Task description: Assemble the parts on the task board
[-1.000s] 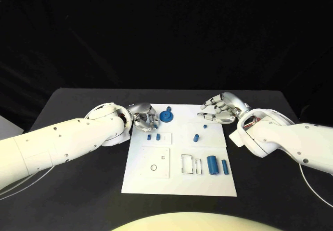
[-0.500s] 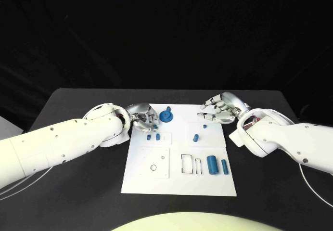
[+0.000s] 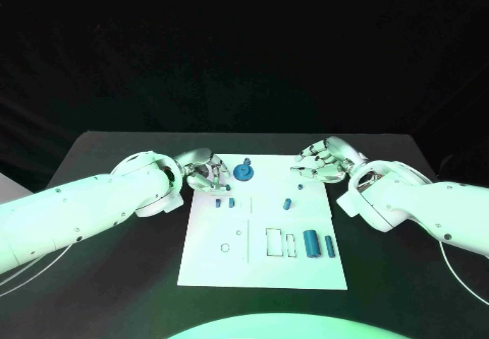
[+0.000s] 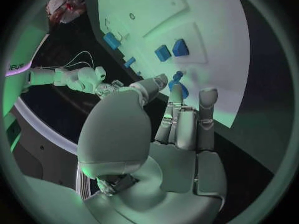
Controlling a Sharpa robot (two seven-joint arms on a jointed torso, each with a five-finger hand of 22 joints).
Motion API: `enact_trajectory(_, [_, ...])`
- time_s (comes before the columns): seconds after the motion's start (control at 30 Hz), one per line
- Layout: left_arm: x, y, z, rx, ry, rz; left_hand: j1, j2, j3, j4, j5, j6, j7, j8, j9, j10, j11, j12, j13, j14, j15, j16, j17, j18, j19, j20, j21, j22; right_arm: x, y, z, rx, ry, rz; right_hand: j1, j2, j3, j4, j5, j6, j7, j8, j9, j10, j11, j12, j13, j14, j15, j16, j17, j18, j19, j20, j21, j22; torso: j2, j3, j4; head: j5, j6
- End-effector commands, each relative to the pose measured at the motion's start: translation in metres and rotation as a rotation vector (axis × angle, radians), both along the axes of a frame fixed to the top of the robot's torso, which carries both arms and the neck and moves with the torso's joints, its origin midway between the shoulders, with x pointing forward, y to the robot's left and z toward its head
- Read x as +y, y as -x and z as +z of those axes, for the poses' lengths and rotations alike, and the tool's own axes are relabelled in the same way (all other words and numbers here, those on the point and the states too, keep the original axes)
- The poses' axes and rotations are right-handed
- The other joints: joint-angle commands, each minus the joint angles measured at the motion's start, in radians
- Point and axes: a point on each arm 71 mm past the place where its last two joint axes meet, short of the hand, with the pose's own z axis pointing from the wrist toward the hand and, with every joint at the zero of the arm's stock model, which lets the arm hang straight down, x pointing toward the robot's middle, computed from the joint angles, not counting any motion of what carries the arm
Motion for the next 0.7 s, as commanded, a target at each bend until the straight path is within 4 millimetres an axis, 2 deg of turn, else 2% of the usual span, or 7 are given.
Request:
enact_trajectory(0.03, [0.009,-0.002,0.007,0.027,0.181,0.066,0.019,0.011,0.024,-0.005,0.005,0.038,0.015,0.019,0.009,-0.026,0.015,-0.02,-0.019,-0.081,0.011,-0.05,-0.151,0.027,-0.086,0.009,-0.072,-0.093,-0.002,0.0,0.0,-0.015,0.01,0.01,0.028,-0.004,0.022,0.003,0.004,-0.006,-0.005,0.007,-0.001,-0.097,-0.004,-0.146,0.013,0.062,-0.012,-0.037,0.097,0.033,-0.008,-0.01,-0.107,0.117,0.0,0.0005,-0.0009,-0.001,0.002])
enact_trajectory(0.07, [0.012,-0.003,0.008,0.033,0.213,0.079,0.028,0.017,0.037,-0.009,0.005,0.052,0.022,0.027,0.012,-0.037,0.026,-0.034,-0.031,-0.128,0.019,-0.082,-0.234,0.027,-0.096,0.014,-0.084,-0.099,-0.002,-0.001,0.0,-0.019,0.014,0.011,0.039,-0.004,0.031,0.001,0.005,-0.006,-0.006,0.008,0.0,-0.148,-0.005,-0.223,-0.044,0.056,-0.012,-0.051,0.075,0.042,-0.026,-0.012,-0.152,0.093,0.0,0.0007,-0.0007,-0.002,0.003])
enact_trajectory(0.1, [0.019,-0.004,0.01,0.05,0.293,0.108,0.043,0.03,0.059,-0.019,0.006,0.064,0.03,0.036,0.016,-0.055,0.038,-0.067,-0.059,-0.222,0.031,-0.155,-0.396,0.027,-0.114,0.023,-0.103,-0.108,-0.003,-0.001,0.001,-0.031,0.028,0.018,0.081,-0.01,0.07,-0.002,0.009,-0.01,-0.005,0.01,-0.001,-0.328,-0.007,-0.523,-0.266,0.031,-0.014,-0.101,0.002,0.06,-0.068,-0.013,-0.258,0.037,0.0,0.0011,-0.0007,-0.003,0.003])
enact_trajectory(0.17, [0.027,-0.006,0.013,0.077,0.41,0.134,0.051,0.037,0.073,-0.033,0.007,0.059,0.045,0.038,0.015,-0.073,0.053,-0.115,-0.101,-0.314,0.043,-0.25,-0.558,0.028,-0.132,0.031,-0.116,-0.114,-0.004,-0.002,0.001,-0.05,0.057,0.034,0.113,-0.027,0.125,0.003,0.008,-0.012,-0.002,0.014,-0.001,-0.388,-0.002,-0.727,-0.437,0.011,-0.012,-0.143,-0.052,0.072,-0.092,-0.013,-0.332,-0.004,-0.001,0.0012,-0.0006,-0.003,0.003])
enact_trajectory(0.27, [0.039,-0.006,0.018,0.127,0.604,0.164,0.041,0.04,0.062,-0.034,0.006,0.021,0.059,0.025,0.009,-0.105,0.071,-0.155,-0.137,-0.328,0.057,-0.295,-0.585,0.028,-0.146,0.044,-0.132,-0.122,-0.005,-0.002,0.001,-0.082,0.127,0.075,0.148,-0.077,0.236,-0.002,0.002,-0.003,0.007,0.026,0.003,-0.354,0.009,-0.986,-0.708,0.01,-0.002,-0.16,-0.068,0.075,-0.089,-0.005,-0.37,-0.025,0.001,0.0005,0.0002,-0.005,0.005])
enact_trajectory(0.37, [0.051,-0.006,0.022,0.179,0.783,0.186,0.024,0.045,0.038,-0.024,0.005,0.02,0.062,0.031,0.011,-0.106,0.075,-0.162,-0.152,-0.327,0.063,-0.305,-0.591,0.029,-0.151,0.052,-0.147,-0.132,-0.003,-0.002,0.0,-0.117,0.247,0.144,0.151,-0.101,0.277,-0.014,-0.014,0.005,0.002,0.03,0.005,-0.343,0.013,-1.101,-0.846,0.022,0.0,-0.139,-0.039,0.07,-0.071,-0.004,-0.35,-0.011,0.001,-0.001,-0.0002,-0.013,0.008])
enact_trajectory(0.7, [0.06,0.0,0.028,0.235,0.946,0.178,0.009,0.052,0.001,-0.01,0.005,0.018,0.06,0.042,0.014,-0.071,0.071,-0.165,-0.175,-0.33,0.062,-0.318,-0.598,0.03,-0.146,0.056,-0.182,-0.158,0.009,-0.002,-0.008,-0.143,0.566,0.255,0.135,-0.108,0.257,-0.027,-0.056,0.015,-0.019,0.031,0.006,-0.36,0.011,-1.194,-0.973,0.044,0.001,-0.098,0.018,0.058,-0.041,-0.008,-0.282,0.032,0.001,-0.002,0.0023,-0.052,0.01])
